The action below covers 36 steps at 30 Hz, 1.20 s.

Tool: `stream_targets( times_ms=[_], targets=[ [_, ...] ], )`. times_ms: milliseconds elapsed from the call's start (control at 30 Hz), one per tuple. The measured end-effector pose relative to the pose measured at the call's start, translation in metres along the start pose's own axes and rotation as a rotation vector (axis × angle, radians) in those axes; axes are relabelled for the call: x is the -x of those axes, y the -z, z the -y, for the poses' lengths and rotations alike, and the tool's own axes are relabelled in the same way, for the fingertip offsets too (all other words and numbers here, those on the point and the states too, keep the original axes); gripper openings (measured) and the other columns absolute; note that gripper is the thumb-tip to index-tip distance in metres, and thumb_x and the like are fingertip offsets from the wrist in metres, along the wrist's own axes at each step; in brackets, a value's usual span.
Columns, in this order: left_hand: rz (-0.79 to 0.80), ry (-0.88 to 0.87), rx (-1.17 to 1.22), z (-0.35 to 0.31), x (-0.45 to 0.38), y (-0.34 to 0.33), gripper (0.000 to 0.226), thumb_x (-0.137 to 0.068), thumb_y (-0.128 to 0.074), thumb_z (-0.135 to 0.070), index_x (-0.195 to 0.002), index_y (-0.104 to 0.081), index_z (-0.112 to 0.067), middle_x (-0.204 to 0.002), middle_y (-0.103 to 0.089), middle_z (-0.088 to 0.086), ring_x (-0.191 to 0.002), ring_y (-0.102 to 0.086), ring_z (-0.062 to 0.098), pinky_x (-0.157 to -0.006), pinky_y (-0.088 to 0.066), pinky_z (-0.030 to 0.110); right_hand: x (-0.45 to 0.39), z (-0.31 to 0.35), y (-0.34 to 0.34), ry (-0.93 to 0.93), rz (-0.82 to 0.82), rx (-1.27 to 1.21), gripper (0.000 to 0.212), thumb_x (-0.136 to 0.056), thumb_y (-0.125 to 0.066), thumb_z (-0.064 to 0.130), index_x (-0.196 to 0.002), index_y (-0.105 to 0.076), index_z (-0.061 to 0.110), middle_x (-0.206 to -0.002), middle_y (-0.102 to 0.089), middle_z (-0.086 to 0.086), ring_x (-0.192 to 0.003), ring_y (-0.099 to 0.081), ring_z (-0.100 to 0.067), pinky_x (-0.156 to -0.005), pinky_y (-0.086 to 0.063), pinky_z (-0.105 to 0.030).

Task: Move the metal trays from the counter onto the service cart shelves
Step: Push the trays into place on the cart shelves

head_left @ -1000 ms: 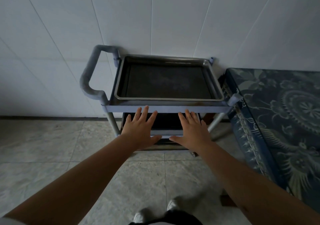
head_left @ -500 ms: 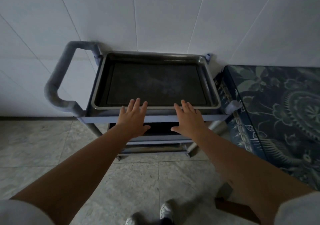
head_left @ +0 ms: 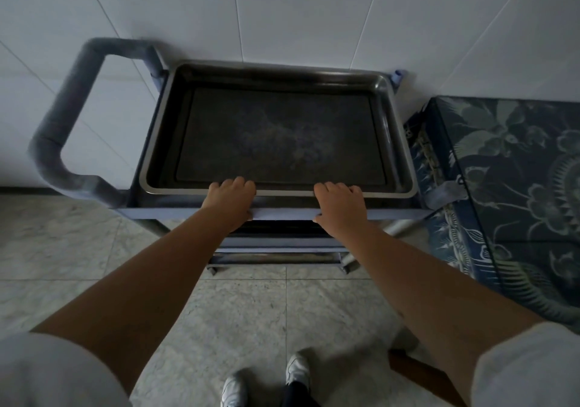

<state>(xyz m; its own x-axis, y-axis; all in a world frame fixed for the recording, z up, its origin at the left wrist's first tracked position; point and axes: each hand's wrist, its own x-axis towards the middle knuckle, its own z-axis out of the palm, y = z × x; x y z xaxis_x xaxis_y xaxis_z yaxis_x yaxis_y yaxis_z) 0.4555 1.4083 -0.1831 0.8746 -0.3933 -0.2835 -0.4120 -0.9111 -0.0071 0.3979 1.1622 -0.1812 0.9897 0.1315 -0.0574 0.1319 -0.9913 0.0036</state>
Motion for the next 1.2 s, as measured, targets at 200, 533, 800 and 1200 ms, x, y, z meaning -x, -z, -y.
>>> stream_targets(
  times_ms=[200, 533, 800, 1200],
  targets=[
    [-0.056, 0.022, 0.009, 0.000, 0.004, -0.006, 0.049, -0.080, -0.077, -0.043, -0.117, -0.053, -0.022, -0.114, -0.056, 0.003, -0.108, -0.056, 0.024, -0.094, -0.043, 0.042, 0.002, -0.001, -0.006, -0.003, -0.051, 0.008, 0.049, -0.068, -0.082, 0.042, -0.104, -0.056, 0.021, -0.093, -0.063, 0.003, -0.088, -0.060, -0.021, -0.080, -0.042, -0.040],
    [-0.246, 0.086, 0.065, -0.017, 0.032, -0.016, 0.028, -0.078, -0.082, -0.025, -0.090, -0.059, -0.015, -0.084, -0.062, 0.005, -0.080, -0.063, 0.028, -0.074, -0.044, 0.040, 0.013, 0.014, 0.006, -0.099, -0.007, 0.058, 0.022, -0.080, -0.074, 0.025, -0.088, -0.054, 0.021, -0.078, -0.057, 0.004, -0.075, -0.057, -0.020, -0.073, -0.034, -0.036],
    [-0.246, 0.135, 0.041, -0.020, 0.036, -0.015, 0.024, -0.084, -0.076, -0.031, -0.087, -0.054, -0.020, -0.077, -0.052, -0.003, -0.076, -0.060, 0.023, -0.068, -0.037, 0.034, 0.013, 0.027, 0.016, -0.100, 0.057, 0.140, 0.024, -0.081, -0.067, 0.007, -0.083, -0.047, 0.021, -0.070, -0.050, 0.006, -0.062, -0.045, -0.017, -0.074, -0.026, -0.036],
    [-0.110, 0.089, 0.035, -0.022, 0.062, -0.024, 0.114, -0.082, -0.066, -0.064, -0.158, 0.004, -0.015, -0.168, -0.001, 0.010, -0.153, 0.011, 0.031, -0.120, 0.000, 0.056, 0.038, 0.036, -0.010, -0.162, -0.123, -0.043, 0.061, -0.073, -0.075, 0.020, -0.127, -0.048, 0.019, -0.124, -0.059, -0.006, -0.117, -0.051, -0.026, -0.095, -0.034, -0.046]
  ],
)
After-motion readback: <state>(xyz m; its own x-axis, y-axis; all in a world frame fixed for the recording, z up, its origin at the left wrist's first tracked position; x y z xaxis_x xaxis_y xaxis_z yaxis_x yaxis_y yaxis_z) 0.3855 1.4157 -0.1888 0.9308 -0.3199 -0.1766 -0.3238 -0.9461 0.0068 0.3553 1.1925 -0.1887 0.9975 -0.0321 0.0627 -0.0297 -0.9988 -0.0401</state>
